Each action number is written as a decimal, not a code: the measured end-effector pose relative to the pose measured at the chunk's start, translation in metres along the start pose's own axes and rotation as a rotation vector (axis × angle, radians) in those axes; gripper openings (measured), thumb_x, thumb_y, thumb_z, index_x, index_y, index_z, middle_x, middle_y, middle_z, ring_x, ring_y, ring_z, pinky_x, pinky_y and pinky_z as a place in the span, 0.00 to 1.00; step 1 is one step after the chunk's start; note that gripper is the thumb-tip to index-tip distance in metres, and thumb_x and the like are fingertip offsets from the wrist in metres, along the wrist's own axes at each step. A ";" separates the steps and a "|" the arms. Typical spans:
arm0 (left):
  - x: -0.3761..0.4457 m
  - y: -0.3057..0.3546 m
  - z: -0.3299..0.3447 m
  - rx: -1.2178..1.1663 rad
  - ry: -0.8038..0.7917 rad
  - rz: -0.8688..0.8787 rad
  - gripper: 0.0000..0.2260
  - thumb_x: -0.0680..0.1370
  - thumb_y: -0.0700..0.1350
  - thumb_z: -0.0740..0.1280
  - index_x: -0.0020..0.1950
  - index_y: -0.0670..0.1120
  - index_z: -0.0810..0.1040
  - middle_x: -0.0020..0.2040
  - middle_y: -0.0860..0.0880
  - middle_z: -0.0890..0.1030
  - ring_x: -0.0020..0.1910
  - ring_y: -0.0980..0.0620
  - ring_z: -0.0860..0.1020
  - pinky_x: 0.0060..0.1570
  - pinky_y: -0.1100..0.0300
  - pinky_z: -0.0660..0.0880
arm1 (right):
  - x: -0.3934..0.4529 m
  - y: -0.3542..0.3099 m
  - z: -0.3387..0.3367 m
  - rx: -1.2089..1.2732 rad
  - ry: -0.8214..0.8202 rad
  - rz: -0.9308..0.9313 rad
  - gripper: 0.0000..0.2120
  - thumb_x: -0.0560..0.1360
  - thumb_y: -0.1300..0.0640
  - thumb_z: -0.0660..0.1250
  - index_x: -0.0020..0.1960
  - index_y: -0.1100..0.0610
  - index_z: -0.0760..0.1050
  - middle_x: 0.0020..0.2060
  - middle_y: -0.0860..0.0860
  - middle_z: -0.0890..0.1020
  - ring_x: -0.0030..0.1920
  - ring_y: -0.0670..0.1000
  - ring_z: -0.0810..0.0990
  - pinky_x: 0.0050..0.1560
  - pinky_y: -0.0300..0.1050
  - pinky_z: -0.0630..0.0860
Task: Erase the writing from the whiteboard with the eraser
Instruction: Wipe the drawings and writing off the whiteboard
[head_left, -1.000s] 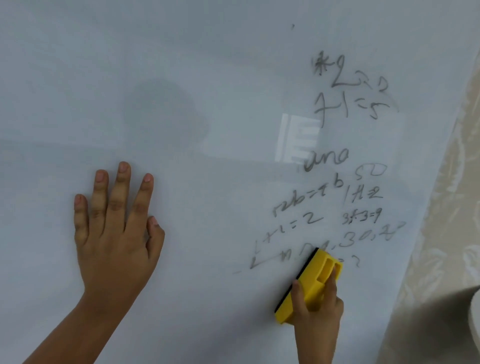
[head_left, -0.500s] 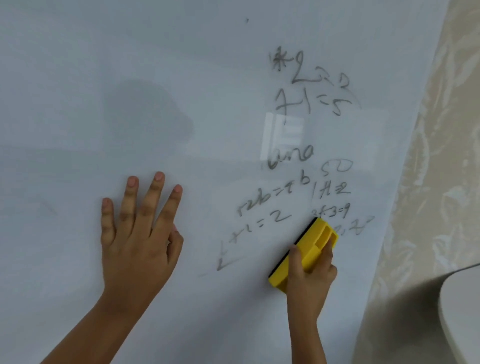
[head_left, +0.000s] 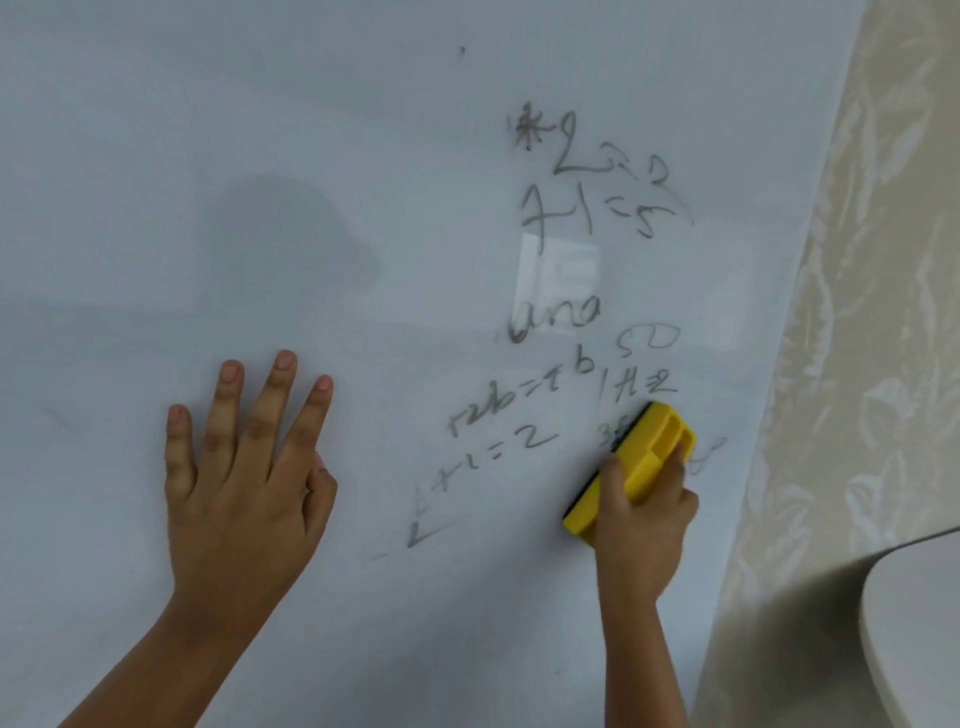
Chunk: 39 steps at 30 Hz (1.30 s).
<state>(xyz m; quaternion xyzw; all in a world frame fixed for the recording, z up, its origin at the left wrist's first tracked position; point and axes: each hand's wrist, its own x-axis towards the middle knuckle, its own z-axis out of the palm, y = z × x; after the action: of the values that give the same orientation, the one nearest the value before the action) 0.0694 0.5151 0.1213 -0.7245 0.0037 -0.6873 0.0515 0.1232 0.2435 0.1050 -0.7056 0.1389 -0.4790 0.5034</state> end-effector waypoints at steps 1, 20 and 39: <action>0.000 0.000 0.000 0.000 0.001 -0.001 0.22 0.80 0.43 0.55 0.75 0.45 0.65 0.75 0.41 0.65 0.75 0.39 0.58 0.74 0.42 0.49 | -0.007 -0.003 0.002 -0.025 -0.028 -0.096 0.35 0.68 0.36 0.59 0.72 0.40 0.50 0.49 0.48 0.65 0.39 0.50 0.70 0.39 0.46 0.68; -0.001 0.001 0.001 0.013 0.018 0.008 0.22 0.80 0.43 0.55 0.75 0.44 0.65 0.74 0.41 0.65 0.75 0.40 0.58 0.74 0.42 0.50 | 0.047 0.037 -0.018 -0.101 0.043 0.101 0.31 0.74 0.46 0.61 0.73 0.51 0.53 0.60 0.62 0.68 0.55 0.65 0.71 0.49 0.60 0.71; -0.001 0.003 0.000 0.012 0.033 -0.002 0.21 0.80 0.43 0.56 0.74 0.43 0.67 0.73 0.40 0.68 0.73 0.38 0.61 0.73 0.41 0.51 | 0.044 0.028 -0.010 -0.002 -0.019 0.062 0.30 0.75 0.44 0.60 0.72 0.48 0.51 0.60 0.59 0.67 0.54 0.62 0.71 0.43 0.53 0.68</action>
<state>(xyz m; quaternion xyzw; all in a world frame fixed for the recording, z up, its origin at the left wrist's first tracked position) 0.0698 0.5127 0.1196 -0.7129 -0.0003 -0.6991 0.0551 0.1452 0.1947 0.1052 -0.7060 0.1567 -0.4563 0.5185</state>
